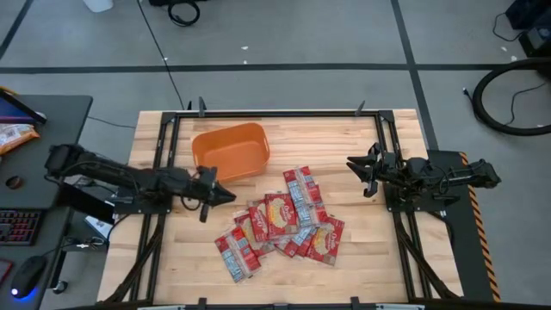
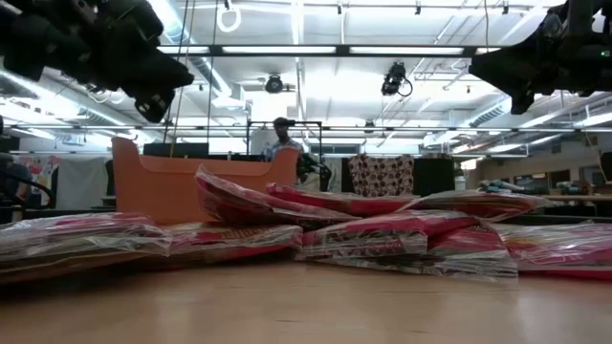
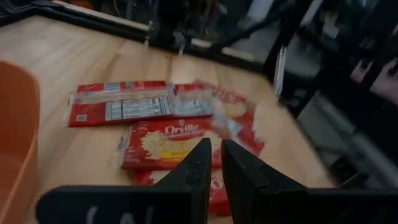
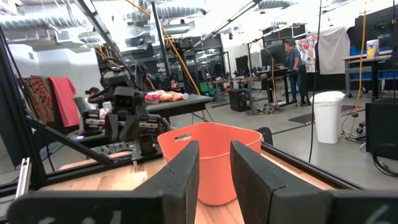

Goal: Sort popcorn bags into baskets
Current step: Put the red popcorn bag into the orange container

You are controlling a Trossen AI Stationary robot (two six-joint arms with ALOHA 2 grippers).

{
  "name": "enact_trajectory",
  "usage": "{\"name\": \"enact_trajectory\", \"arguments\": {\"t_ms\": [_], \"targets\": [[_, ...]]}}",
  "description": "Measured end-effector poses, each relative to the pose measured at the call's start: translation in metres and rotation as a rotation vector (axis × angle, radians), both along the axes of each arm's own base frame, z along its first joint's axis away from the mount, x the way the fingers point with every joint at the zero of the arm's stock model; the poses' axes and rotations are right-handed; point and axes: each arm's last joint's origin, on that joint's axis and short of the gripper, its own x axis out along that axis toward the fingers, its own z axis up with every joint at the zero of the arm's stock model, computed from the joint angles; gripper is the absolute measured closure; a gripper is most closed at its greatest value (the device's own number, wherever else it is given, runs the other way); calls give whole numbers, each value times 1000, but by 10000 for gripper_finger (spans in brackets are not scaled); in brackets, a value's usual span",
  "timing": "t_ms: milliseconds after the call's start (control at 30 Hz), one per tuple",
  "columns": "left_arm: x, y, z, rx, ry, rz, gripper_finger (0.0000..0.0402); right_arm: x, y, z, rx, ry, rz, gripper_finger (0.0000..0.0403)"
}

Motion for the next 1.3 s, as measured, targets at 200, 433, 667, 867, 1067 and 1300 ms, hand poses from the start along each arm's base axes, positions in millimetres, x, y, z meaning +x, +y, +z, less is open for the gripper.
{"name": "enact_trajectory", "arguments": {"t_ms": [200,433,667,867,1067,1300], "targets": [[23,-8,2,164,133,58,356,0,0,0,0,1,0,307],[53,-19,1,266,324,23,322,0,0,0,0,1,0,307],[73,-42,-9,514,408,-98,276,0,0,0,0,0,0,307],[83,-67,-16,749,457,-114,246,0,0,0,0,0,0,307],[92,-87,-18,946,546,-169,200,0,0,0,0,-3,0,307],[97,-93,-35,1133,610,-304,178,0,0,0,0,-3,0,307]]}}
